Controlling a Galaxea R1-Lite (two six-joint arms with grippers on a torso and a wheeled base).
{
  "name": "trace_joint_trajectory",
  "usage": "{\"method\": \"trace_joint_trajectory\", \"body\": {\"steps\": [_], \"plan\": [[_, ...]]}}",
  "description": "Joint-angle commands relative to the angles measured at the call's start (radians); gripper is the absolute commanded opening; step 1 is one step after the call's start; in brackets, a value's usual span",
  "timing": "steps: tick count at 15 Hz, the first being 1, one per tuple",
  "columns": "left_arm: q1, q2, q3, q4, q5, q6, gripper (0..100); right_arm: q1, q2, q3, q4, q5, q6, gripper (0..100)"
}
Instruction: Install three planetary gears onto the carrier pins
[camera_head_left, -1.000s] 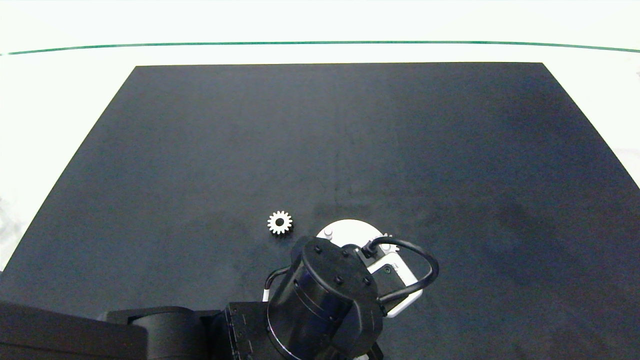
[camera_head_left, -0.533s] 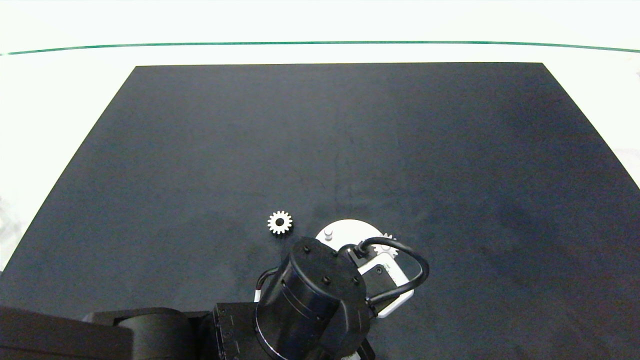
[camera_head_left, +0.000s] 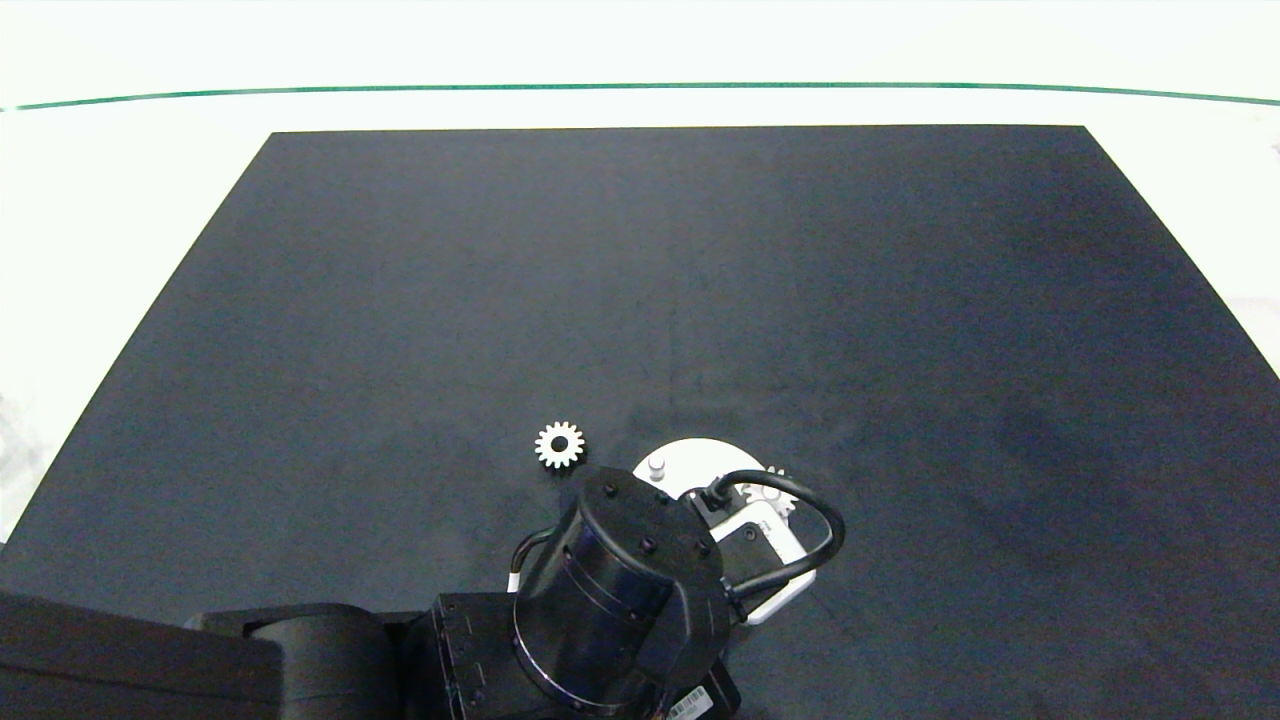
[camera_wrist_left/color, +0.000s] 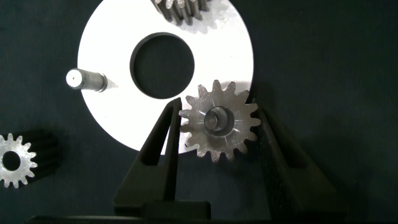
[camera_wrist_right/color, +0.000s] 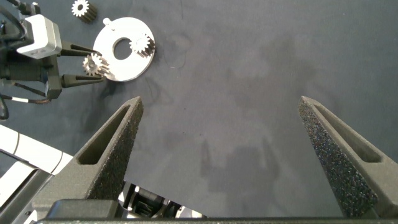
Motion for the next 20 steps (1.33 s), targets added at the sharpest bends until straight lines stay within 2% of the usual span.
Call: {"method": "trace_joint_trajectory", "body": {"steps": [1,8,11,20], "plan": [[0.008,0.005,0.003,0.002,0.004,0.005,25,0.001,0.002,0.0,0.003,-0.001,0.001,100],[0.013,-0.005,-0.003,0.002,0.004,0.008,25,0.002,0.002,0.004,0.003,-0.001,0.001,100],[0.022,-0.015,0.002,0.005,0.004,0.013,25,0.004,0.002,0.012,0.003,-0.001,0.016,100],[0.01,0.0,0.023,0.0,0.004,0.008,25,0.004,-0.001,0.014,0.003,-0.001,0.016,100]]}}
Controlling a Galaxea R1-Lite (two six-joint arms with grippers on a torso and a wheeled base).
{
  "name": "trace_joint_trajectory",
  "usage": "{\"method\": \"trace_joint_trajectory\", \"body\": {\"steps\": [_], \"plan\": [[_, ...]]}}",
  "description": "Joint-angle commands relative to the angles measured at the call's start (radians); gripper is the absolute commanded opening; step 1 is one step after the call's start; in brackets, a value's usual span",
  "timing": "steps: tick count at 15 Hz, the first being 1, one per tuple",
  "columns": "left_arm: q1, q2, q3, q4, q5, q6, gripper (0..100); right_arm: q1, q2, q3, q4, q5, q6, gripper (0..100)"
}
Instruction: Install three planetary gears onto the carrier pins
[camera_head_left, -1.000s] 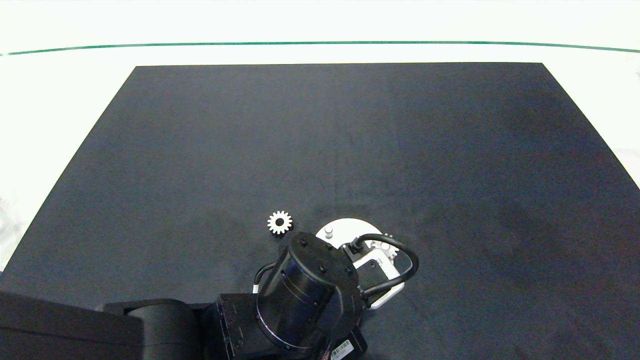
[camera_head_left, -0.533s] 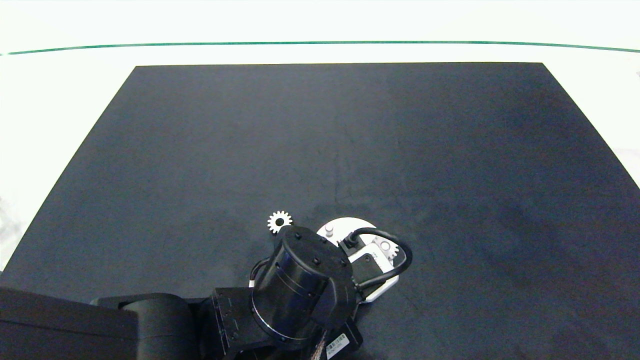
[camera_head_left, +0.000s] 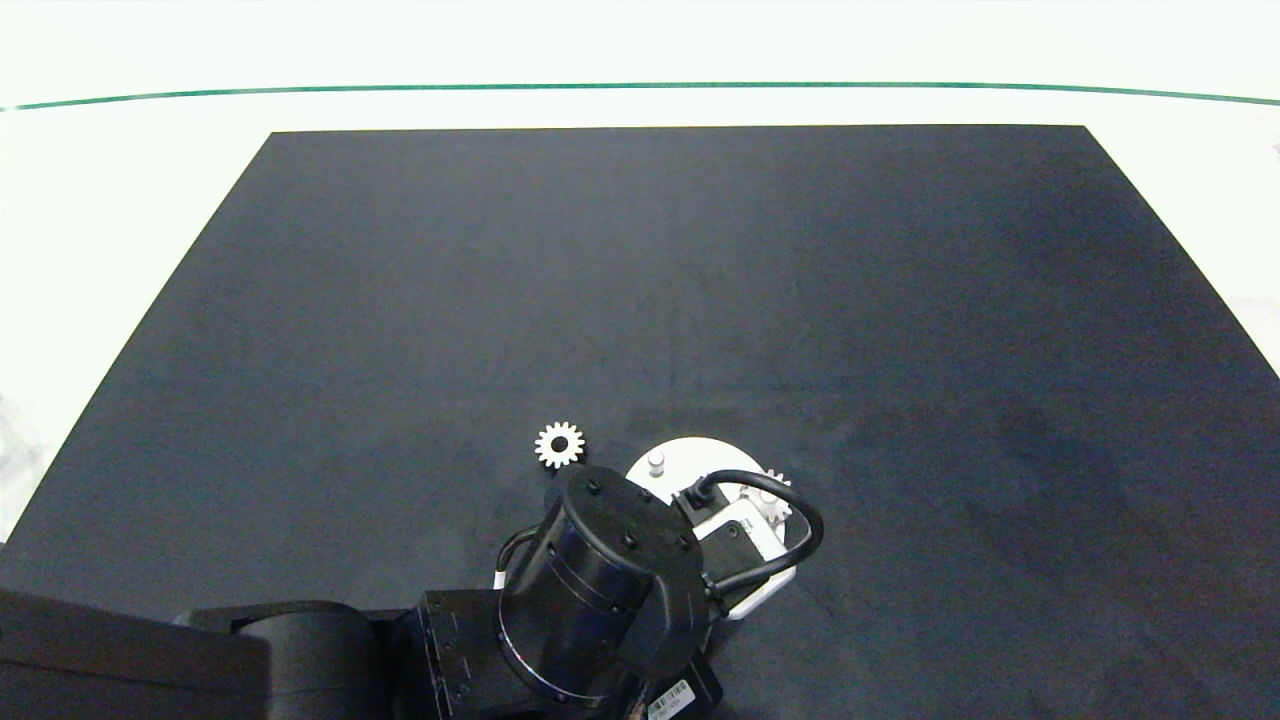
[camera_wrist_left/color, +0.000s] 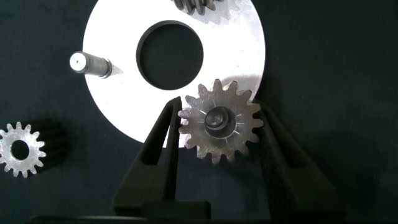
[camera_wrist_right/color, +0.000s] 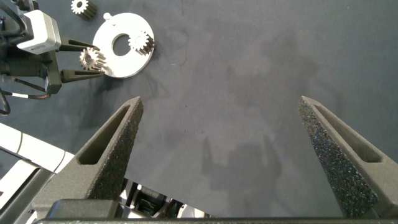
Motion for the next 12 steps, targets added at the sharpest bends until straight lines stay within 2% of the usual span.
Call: {"method": "trace_joint_trajectory", "body": {"steps": [1,12], "plan": [[-0.002,0.013,0.003,-0.002,0.002,0.001,25,0.0,0.0,0.001,0.003,-0.001,0.0,100],[-0.009,0.017,-0.015,0.006,0.002,0.007,25,0.0,-0.004,0.013,0.003,-0.001,0.01,100]]}}
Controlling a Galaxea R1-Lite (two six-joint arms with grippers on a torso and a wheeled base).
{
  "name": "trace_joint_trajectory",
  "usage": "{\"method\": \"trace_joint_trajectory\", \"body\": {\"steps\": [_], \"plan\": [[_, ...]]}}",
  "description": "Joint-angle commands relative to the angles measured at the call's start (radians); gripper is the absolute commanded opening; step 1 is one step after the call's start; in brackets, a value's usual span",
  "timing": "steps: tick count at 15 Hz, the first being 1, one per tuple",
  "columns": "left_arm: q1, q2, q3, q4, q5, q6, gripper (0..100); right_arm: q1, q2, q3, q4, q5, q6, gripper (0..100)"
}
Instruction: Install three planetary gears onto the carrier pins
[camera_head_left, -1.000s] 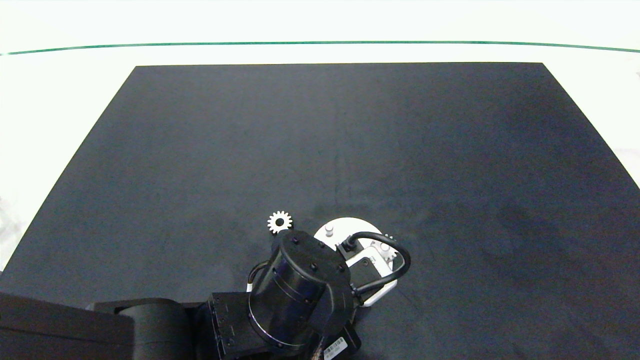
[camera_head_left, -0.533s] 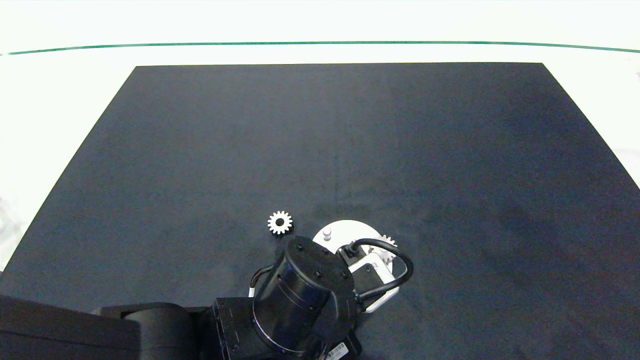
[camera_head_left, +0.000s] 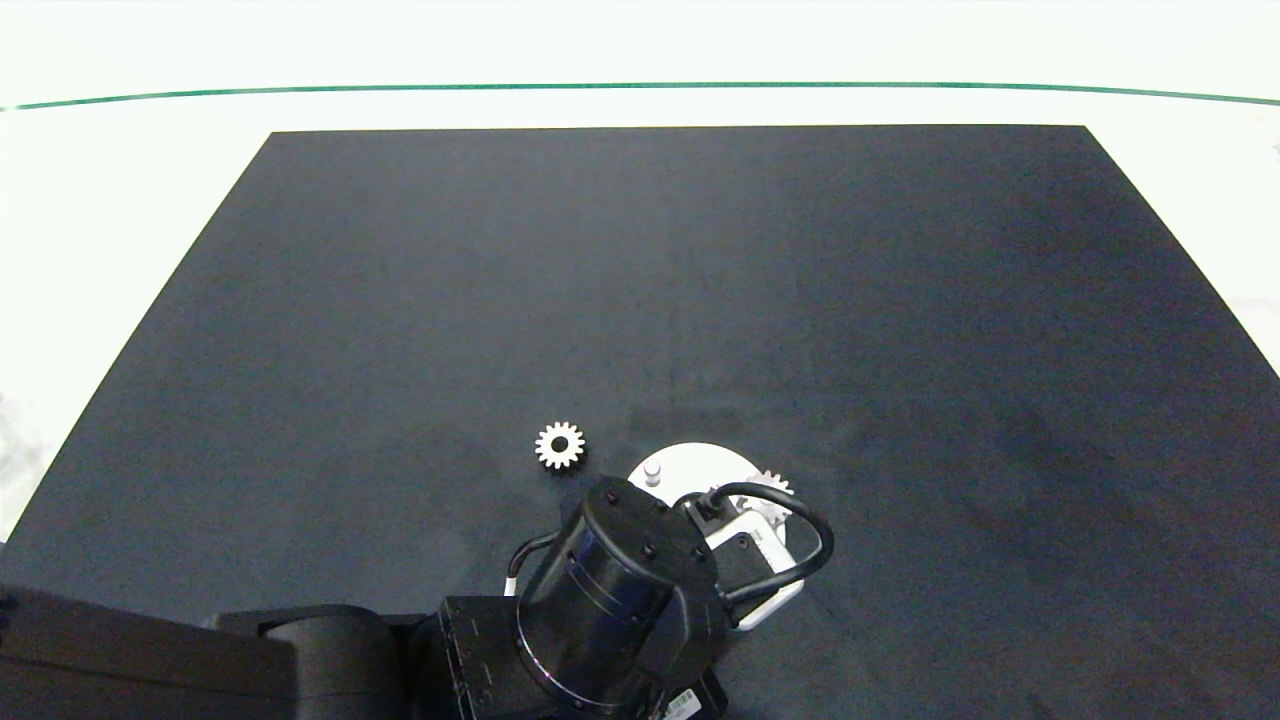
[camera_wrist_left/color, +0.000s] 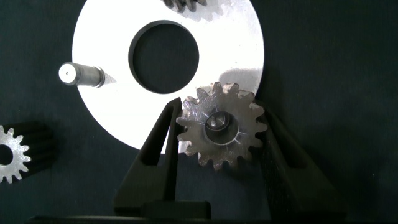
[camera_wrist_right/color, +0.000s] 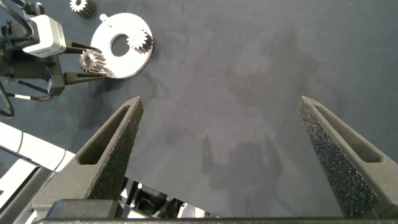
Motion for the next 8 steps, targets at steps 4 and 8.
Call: {"method": "trace_joint_trajectory", "body": {"steps": [4,8], "plan": [[-0.002,-0.006,-0.009,-0.001,0.003,0.006,25,0.002,0.0,0.0,0.003,-0.002,0.008,100],[-0.002,-0.006,-0.003,-0.001,0.003,0.013,25,0.0,0.0,0.002,0.003,0.001,0.008,100]]}}
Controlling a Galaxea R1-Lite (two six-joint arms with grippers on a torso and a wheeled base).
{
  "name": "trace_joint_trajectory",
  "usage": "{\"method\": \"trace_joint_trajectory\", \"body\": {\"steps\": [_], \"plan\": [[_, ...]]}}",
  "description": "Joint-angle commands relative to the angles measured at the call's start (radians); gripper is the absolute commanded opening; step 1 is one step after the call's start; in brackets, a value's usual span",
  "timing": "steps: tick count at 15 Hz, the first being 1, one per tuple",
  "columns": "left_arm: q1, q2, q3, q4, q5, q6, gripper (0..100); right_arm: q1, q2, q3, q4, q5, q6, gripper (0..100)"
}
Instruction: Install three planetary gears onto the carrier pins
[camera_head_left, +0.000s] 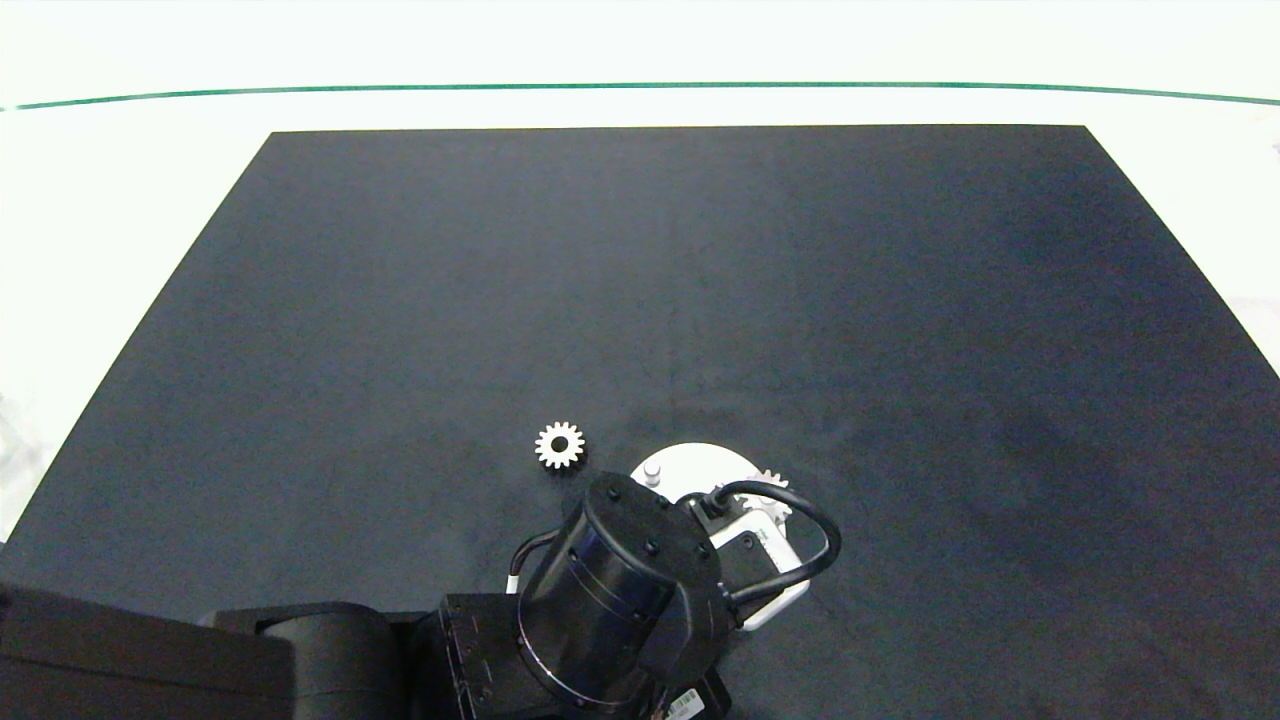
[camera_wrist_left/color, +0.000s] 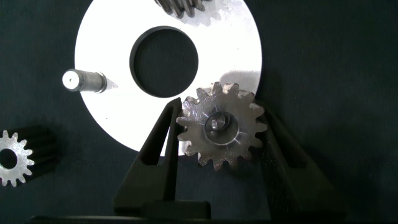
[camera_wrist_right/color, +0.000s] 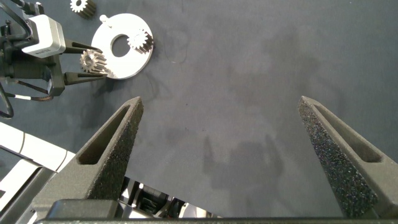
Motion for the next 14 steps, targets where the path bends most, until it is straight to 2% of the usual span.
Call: {"method": "trace_joint_trajectory", "body": {"steps": [1,13,14], "plan": [[0.003,0.001,0.006,-0.003,0.003,0.0,25,0.0,0.001,0.001,0.003,0.001,0.001,100],[0.007,0.007,-0.013,0.028,0.002,0.009,25,0.0,-0.001,0.001,0.003,0.001,0.002,100],[0.009,0.007,-0.014,0.028,0.003,0.008,100,0.001,-0.002,0.001,0.003,0.001,0.002,100]]}}
